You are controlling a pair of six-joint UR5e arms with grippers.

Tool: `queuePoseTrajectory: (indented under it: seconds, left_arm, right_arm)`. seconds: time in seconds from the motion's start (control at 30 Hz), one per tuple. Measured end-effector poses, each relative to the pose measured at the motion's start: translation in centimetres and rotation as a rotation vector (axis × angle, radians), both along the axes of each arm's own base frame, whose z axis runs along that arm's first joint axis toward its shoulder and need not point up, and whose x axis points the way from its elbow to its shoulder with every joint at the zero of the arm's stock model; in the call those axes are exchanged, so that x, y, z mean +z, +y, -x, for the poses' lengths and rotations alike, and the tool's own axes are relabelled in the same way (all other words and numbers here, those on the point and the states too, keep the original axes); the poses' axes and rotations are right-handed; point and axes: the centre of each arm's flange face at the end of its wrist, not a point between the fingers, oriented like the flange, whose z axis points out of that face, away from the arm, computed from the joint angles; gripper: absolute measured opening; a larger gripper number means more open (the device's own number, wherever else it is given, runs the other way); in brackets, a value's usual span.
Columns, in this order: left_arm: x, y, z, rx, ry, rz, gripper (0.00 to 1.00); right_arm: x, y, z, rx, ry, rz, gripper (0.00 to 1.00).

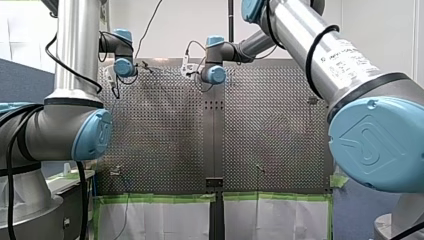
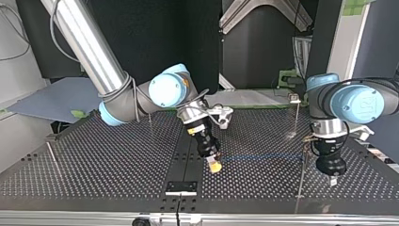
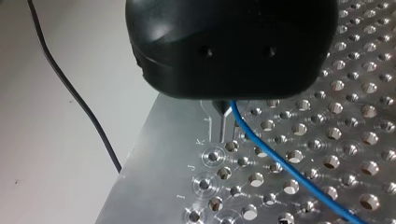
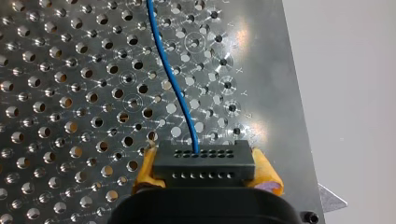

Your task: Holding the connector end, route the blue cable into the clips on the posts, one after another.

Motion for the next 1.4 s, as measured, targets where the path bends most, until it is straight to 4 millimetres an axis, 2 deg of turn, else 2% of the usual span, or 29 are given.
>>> queuePoseTrajectory:
  seconds: [0.03, 0.07, 0.13, 0.17, 0.23, 0.27, 0.33, 0.4, 0.43, 0.47, 0.53, 0.93, 1.13, 1.4]
  left_arm:
    - [0.0, -0.1, 0.0, -0.001, 0.0, -0.001, 0.11]
    - [0.0, -0.1, 0.0, -0.002, 0.001, -0.003, 0.11]
    - [0.0, -0.2, 0.0, -0.002, 0.002, -0.01, 0.44]
    - [0.0, -0.3, 0.0, -0.002, 0.003, -0.013, 0.44]
    - [0.0, -0.3, 0.1, 0.001, 0.005, -0.016, 0.65]
    - [0.0, -0.4, 0.1, 0.002, 0.008, -0.018, 0.65]
    - [-0.1, -0.5, 0.2, 0.004, 0.015, -0.019, 0.72]
    - [-0.2, -0.5, 0.3, 0.008, 0.028, -0.017, 0.72]
    - [-0.3, -0.5, 0.4, 0.01, 0.034, -0.015, 0.83]
    - [-0.4, -0.5, 0.4, 0.011, 0.04, -0.013, 0.83]
    - [-0.5, -0.7, 0.6, 0.008, 0.052, -0.009, 1.0]
    - [-2.0, -2.6, 2.1, -0.009, 0.168, 0.003, 1.0]
    - [-2.9, -3.3, 4.5, -0.04, 0.225, 0.044, 1.0]
    - [-3.0, -3.5, 7.9, -0.053, 0.241, 0.088, 1.0]
  right_arm:
    - [0.0, 0.0, 0.0, 0.0, 0.0, 0.0, 0.0]
    - [0.0, 0.0, 0.0, 0.001, 0.0, 0.0, 0.0]
    - [0.0, 0.1, 0.0, 0.002, 0.001, -0.001, 0.0]
    - [0.0, 0.1, 0.0, 0.002, 0.001, -0.001, 0.0]
    - [0.0, 0.0, 0.0, 0.004, 0.002, -0.001, 0.0]
    - [0.0, 0.0, 0.0, 0.005, 0.002, 0.0, 0.0]
    - [0.0, 0.0, 0.0, 0.008, 0.003, 0.0, 0.0]
    - [0.0, 0.0, 0.0, 0.009, 0.004, -0.001, 0.0]
    - [-0.1, 0.0, 0.0, 0.009, 0.005, -0.002, 0.0]
    - [-0.1, 0.0, 0.0, 0.009, 0.005, -0.002, 0.0]
    - [-0.1, 0.0, 0.0, 0.01, 0.006, -0.003, 0.0]
    - [-0.1, 0.1, 0.0, 0.016, 0.006, -0.007, 0.0]
    - [-0.2, 0.2, 0.0, 0.016, 0.008, -0.012, 0.0]
    - [-0.2, 0.2, 0.0, 0.017, 0.008, -0.013, 0.0]
